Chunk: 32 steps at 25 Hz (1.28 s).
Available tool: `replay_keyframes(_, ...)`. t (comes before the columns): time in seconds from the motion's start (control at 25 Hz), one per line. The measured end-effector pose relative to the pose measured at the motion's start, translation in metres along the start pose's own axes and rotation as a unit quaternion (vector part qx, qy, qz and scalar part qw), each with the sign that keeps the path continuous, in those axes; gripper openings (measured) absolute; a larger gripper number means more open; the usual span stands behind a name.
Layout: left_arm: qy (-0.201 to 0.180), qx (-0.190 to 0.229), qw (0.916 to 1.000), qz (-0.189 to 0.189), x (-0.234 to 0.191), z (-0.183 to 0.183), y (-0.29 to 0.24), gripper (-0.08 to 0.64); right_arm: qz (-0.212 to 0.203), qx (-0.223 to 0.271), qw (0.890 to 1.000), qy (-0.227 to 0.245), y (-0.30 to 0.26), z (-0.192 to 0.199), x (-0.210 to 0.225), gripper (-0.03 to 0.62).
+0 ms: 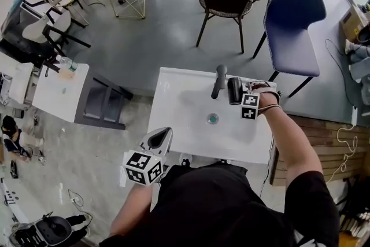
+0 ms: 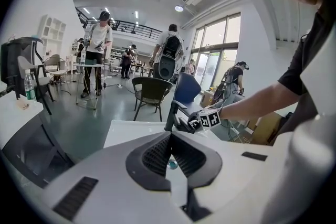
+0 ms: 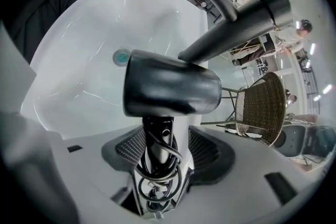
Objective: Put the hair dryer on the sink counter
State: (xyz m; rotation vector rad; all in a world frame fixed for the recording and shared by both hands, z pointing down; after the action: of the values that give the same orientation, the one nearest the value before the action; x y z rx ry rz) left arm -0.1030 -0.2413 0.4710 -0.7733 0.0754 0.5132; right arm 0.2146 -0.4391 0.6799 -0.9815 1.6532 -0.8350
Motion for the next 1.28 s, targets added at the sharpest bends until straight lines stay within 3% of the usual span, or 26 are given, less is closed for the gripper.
replay_keyframes(0.64,-0.031,0.0,0.9985,0.045,0.0,-0.009,-0.015,0.0,0.031,-0.006,0.997,-0.066,0.026,0.02,-0.012,0.235)
replay_keyframes(0.8,-0.052,-0.006,0.9962,0.07,0.004,-0.014,-0.024,0.0,0.065,0.026,0.988,-0.135,0.066,0.022,-0.005,0.235)
replay_keyframes(0.88,-0.063,-0.009,0.9942,0.086,0.006,-0.016,-0.029,0.0,0.07,0.071,0.973,-0.209,0.1,0.018,-0.004,0.235)
replay_keyframes(0.96,-0.077,-0.012,0.9914,0.106,0.008,-0.018,-0.033,0.0,0.064,0.127,0.944,-0.297,0.139,0.013,-0.009,0.235)
replay_keyframes(1.0,-0.084,-0.013,0.9897,0.115,0.009,-0.02,-0.035,0.0,0.058,0.159,0.925,-0.341,0.158,0.01,-0.014,0.234)
replay_keyframes(1.04,-0.092,-0.014,0.9879,0.125,0.009,-0.021,-0.036,0.0,0.052,0.193,0.901,-0.385,0.177,0.006,-0.02,0.223)
replay_keyframes(1.08,-0.099,-0.015,0.9859,0.134,0.01,-0.022,-0.037,0.0,0.045,0.23,0.872,-0.43,0.195,0.002,-0.027,0.171)
replay_keyframes(1.16,-0.115,-0.015,0.9817,0.151,0.011,-0.025,-0.038,0.0,0.031,0.303,0.795,-0.525,0.225,-0.003,-0.045,0.043)
replay_keyframes(1.2,-0.124,-0.016,0.9793,0.159,0.012,-0.026,-0.038,0.0,0.019,0.335,0.747,-0.574,0.237,-0.005,-0.055,0.02)
replay_keyframes(1.28,-0.141,-0.018,0.9739,0.177,0.013,-0.027,-0.038,0.0,-0.016,0.393,0.638,-0.662,0.253,-0.007,-0.076,0.005)
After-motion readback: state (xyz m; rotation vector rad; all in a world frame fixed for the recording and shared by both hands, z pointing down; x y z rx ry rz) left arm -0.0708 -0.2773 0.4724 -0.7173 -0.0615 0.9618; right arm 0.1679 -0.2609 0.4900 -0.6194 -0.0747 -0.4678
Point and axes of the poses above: the fingertips, and each gripper's own axes: y backward along the fingers, x to its right, z out of its underside, the point moved 6 cm from there along y, backward along the fingers, and after that the axes turned 11 degrees about -x, right-handed, at the moved point
